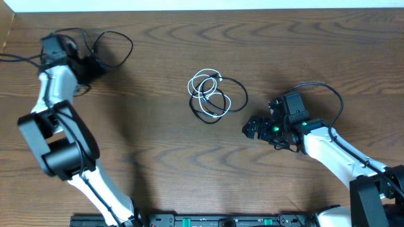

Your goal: Untangle cables

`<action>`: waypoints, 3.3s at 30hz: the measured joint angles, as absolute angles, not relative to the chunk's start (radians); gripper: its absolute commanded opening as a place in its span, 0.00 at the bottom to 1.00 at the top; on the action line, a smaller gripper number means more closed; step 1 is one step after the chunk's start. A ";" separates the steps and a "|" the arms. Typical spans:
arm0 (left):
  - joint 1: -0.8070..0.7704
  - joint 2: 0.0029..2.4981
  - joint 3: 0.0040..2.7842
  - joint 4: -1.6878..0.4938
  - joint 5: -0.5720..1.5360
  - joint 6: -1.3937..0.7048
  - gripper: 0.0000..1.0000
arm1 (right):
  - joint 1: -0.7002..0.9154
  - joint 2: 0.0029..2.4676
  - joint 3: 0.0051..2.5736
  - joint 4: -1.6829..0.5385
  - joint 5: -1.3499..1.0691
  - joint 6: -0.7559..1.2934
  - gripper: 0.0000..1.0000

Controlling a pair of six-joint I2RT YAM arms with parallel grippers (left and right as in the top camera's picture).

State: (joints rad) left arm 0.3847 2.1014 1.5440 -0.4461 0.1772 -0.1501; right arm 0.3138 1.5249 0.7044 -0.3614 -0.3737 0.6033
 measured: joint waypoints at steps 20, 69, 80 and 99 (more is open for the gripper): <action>0.281 2.228 1.543 -0.244 0.177 -0.152 0.07 | 0.314 1.525 0.704 -0.358 -0.379 0.603 0.99; 0.534 2.309 1.559 0.004 0.023 -0.047 0.08 | 0.314 1.374 0.706 -0.557 -0.388 0.596 0.99; 0.535 2.330 1.592 0.039 0.053 -0.046 0.83 | 0.314 1.168 0.706 -0.613 -0.390 0.587 0.99; 0.311 1.852 1.614 -0.688 0.986 -0.448 0.90 | -0.019 1.150 0.708 -0.651 -0.403 0.583 0.99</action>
State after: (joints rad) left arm 0.3107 1.8519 1.6138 -0.6876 0.9863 -0.4477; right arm -0.0189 1.1496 0.7078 -0.6510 -0.4034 0.5831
